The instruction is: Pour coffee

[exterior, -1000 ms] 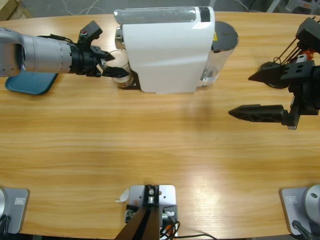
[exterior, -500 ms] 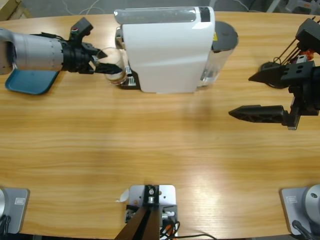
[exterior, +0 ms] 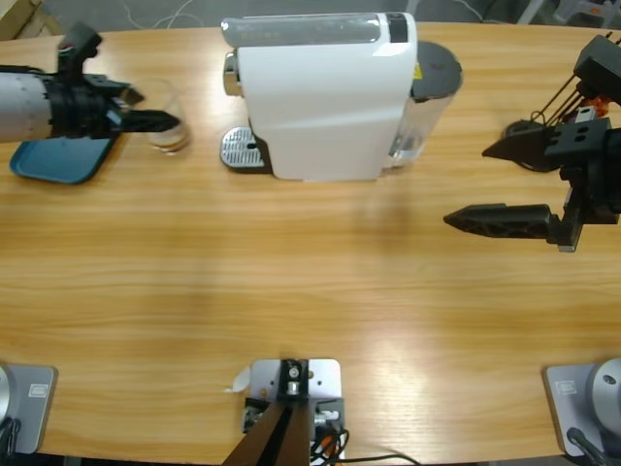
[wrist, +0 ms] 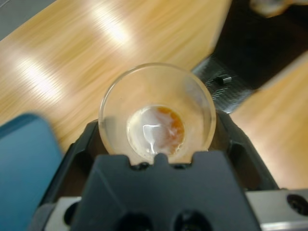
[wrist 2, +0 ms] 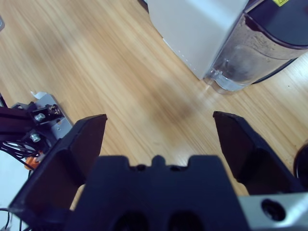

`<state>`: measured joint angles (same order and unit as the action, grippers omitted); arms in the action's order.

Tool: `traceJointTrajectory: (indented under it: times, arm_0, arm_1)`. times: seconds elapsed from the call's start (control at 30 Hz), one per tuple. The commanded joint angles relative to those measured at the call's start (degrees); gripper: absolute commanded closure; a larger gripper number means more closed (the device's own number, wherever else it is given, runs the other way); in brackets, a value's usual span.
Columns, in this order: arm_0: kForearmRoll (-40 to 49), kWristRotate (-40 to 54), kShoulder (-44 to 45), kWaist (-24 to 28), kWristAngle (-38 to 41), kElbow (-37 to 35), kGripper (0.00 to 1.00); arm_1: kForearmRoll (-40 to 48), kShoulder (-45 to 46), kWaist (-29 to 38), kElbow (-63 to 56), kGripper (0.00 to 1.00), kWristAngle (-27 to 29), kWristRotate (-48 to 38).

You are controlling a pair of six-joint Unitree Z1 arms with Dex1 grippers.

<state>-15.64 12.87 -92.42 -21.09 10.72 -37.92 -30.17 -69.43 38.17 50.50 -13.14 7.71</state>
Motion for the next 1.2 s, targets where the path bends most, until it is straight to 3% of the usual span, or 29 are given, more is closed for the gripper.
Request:
traceJointTrajectory:
  times: [0.03,0.4,0.7,1.1,1.2]
  arm_0:
    - [-0.2,-2.8,1.9,10.3,-5.5,2.1,0.52]
    - [-2.3,-4.2,-4.7,20.6,-7.3,-1.0,0.506]
    - [-3.6,-3.0,-9.4,20.9,-10.5,-1.9,0.497]
    - [-6.1,-3.5,-12.3,23.1,-9.0,-1.9,0.495]
    - [-6.2,-4.4,-12.3,23.4,-8.7,-1.9,0.408]
  arm_1:
    - [0.9,-2.7,0.9,0.2,0.0,-0.7,0.4]
    - [1.2,-5.1,1.1,0.7,0.0,-0.7,0.4]
    - [1.4,-7.4,1.1,1.7,0.0,-0.7,0.5]
    - [-0.9,-6.0,1.1,2.9,0.0,-0.3,0.6]
    - [-2.3,-5.2,1.1,3.5,0.0,-0.3,0.6]
